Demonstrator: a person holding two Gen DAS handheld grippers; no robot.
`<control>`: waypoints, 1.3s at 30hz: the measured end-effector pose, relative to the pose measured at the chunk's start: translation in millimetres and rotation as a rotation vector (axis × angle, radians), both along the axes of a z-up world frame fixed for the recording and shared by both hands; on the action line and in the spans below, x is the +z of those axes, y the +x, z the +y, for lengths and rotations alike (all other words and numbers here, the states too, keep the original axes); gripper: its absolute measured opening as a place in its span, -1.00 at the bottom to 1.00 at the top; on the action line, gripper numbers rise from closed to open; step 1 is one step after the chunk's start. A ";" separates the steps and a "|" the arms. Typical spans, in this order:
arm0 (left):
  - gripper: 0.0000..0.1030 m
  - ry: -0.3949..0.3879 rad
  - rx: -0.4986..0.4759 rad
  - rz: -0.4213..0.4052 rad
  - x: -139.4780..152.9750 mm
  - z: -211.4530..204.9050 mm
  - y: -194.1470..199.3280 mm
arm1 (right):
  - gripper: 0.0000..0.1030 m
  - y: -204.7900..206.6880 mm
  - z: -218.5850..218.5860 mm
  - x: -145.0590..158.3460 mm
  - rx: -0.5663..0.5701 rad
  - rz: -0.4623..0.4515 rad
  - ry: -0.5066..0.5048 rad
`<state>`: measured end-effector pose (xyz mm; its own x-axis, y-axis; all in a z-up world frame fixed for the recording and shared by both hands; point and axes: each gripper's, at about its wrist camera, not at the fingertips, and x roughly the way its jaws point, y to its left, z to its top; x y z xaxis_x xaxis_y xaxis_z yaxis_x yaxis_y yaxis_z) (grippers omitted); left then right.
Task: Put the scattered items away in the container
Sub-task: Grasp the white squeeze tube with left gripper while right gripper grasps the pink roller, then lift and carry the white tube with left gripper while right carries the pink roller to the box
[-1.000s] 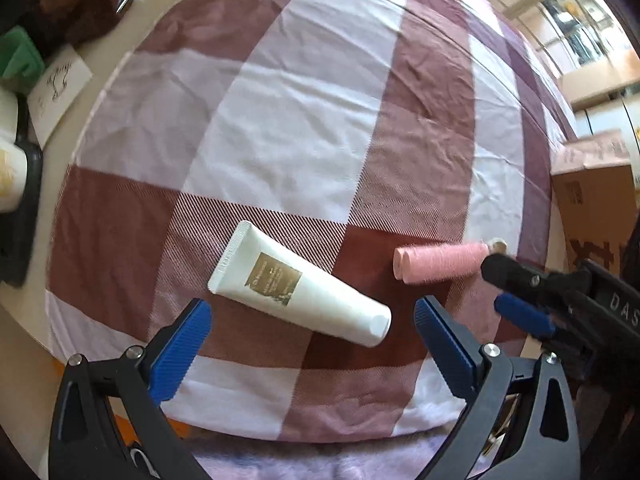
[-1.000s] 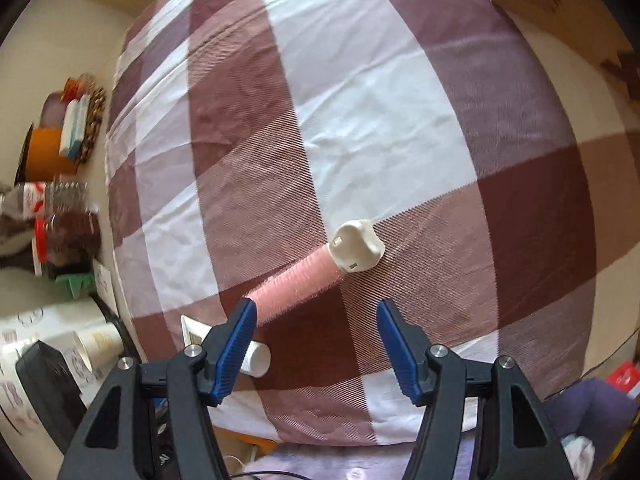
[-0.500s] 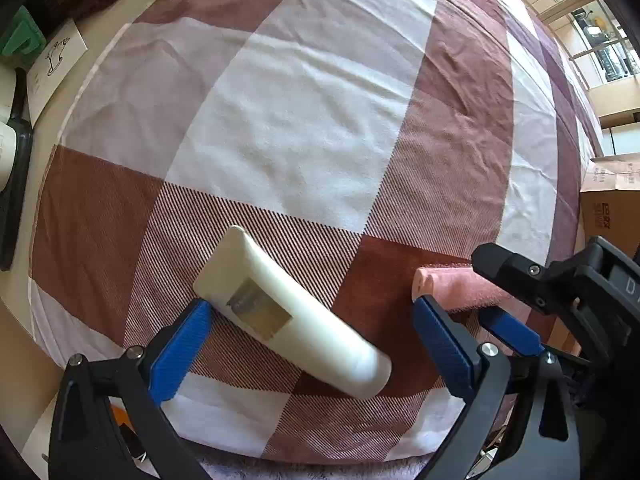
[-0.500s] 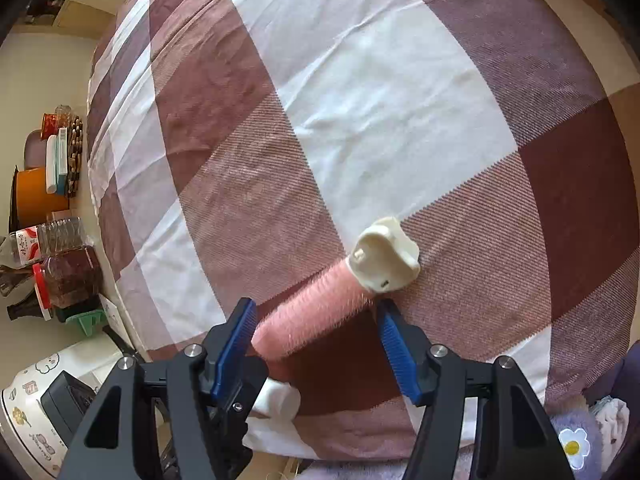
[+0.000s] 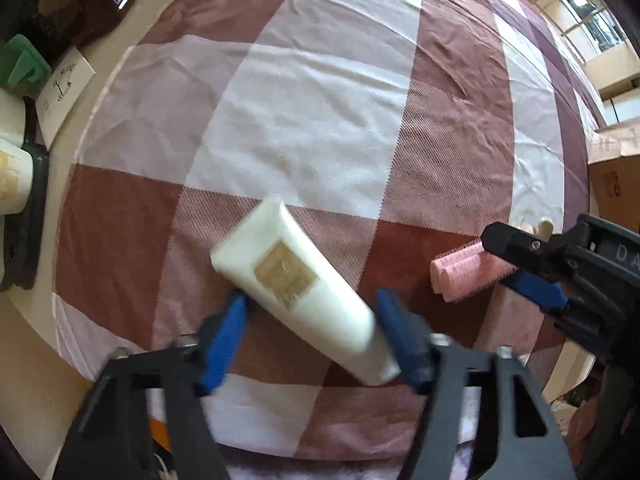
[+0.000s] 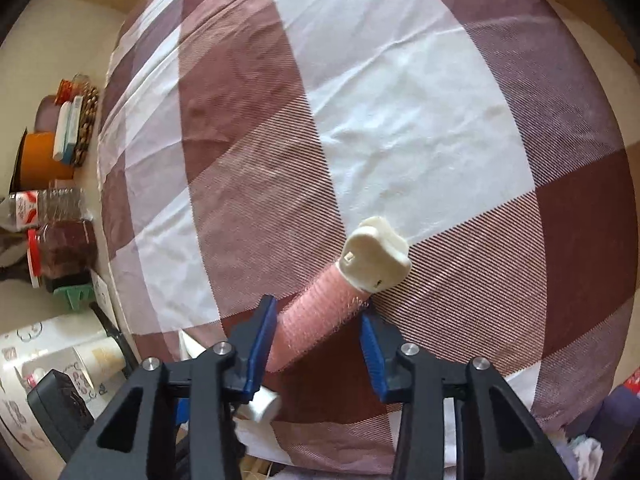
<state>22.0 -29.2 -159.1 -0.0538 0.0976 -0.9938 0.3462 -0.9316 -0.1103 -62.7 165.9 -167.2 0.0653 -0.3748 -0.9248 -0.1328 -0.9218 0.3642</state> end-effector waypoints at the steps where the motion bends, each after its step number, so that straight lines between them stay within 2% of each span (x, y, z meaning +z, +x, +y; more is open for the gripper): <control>1: -0.15 -0.002 -0.002 0.004 1.0 -2.5 2.6 | -0.30 0.8 -0.9 2.1 0.013 0.009 0.000; 2: -0.29 0.000 -0.003 0.007 1.8 -5.7 5.4 | -0.40 1.1 -2.6 4.6 0.030 0.022 0.007; 3: -0.32 0.010 -0.002 0.015 2.3 -9.7 8.4 | -0.46 1.5 -4.4 7.1 0.051 0.037 0.019; 12: -0.34 0.061 0.002 0.038 5.0 -15.3 24.3 | -0.48 8.8 -9.7 15.0 0.150 0.097 0.058; 17: -0.34 0.042 -0.029 0.060 16.5 -12.3 24.4 | -0.48 12.4 -7.7 19.3 0.168 0.115 0.066; 20: -0.34 0.029 -0.047 0.081 18.1 -9.8 5.1 | -0.48 14.9 -6.3 24.1 0.180 0.131 0.066; 24: -0.34 0.018 -0.064 0.108 29.8 -11.3 -2.0 | -0.48 15.8 -3.0 32.9 0.174 0.138 0.041; 33: -0.34 -0.031 -0.113 0.191 69.7 -13.6 -12.3 | -0.48 21.5 -1.8 70.9 0.186 0.191 -0.019; 39: -0.34 -0.042 -0.144 0.220 83.6 -8.9 -15.5 | -0.48 25.8 -3.7 95.1 0.194 0.227 -0.048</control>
<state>6.5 -38.1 -75.6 -0.2571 0.0792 -0.9631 0.1815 -0.9750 -0.1286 -36.9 162.1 -72.1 -0.0666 -0.4196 -0.9053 0.1339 -0.9028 0.4086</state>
